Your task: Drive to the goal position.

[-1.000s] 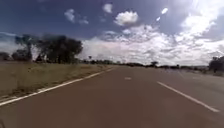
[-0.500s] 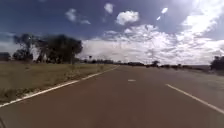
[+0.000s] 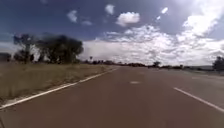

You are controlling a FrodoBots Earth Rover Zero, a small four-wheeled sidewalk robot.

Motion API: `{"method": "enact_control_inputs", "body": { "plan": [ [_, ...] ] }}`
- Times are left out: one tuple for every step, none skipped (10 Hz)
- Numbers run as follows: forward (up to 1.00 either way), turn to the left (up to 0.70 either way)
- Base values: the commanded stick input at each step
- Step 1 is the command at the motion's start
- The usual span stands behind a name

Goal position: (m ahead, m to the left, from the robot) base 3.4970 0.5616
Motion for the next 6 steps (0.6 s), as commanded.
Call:
{"method": "enact_control_inputs", "body": {
  "plan": [
    [1.0,0.0],
    [1.0,0.0],
    [1.0,0.0],
    [1.0,0.0],
    [1.0,0.0],
    [1.0,0.0]
  ]
}}
